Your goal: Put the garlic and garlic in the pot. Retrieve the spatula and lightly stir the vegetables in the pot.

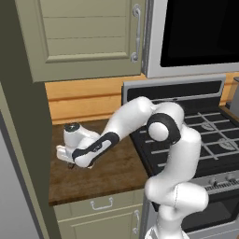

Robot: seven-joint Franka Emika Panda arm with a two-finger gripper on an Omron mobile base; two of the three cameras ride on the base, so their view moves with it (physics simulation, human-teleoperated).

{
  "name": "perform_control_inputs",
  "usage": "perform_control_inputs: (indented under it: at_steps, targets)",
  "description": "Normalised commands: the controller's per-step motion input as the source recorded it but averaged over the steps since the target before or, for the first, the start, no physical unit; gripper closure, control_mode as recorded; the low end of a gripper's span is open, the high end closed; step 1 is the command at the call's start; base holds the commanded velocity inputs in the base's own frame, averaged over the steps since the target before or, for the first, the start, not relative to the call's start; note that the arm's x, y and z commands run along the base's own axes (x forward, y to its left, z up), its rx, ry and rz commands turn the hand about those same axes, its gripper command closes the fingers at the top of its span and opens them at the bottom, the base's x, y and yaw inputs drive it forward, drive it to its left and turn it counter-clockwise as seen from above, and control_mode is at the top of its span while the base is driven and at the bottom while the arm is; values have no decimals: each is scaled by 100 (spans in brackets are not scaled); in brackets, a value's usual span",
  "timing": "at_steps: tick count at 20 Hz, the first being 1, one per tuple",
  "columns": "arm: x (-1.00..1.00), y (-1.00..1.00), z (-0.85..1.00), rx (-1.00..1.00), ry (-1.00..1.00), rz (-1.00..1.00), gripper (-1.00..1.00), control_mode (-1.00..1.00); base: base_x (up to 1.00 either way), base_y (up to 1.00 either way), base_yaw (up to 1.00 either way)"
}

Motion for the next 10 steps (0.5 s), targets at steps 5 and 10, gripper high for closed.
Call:
perform_control_inputs:
  at_steps: [5,10]
  targets:
    - [15,33,-14,-4,1,-8,-100,-100,0,0,0]
    - [21,21,-1,-1,2,-9,-100,-100,0,0,0]
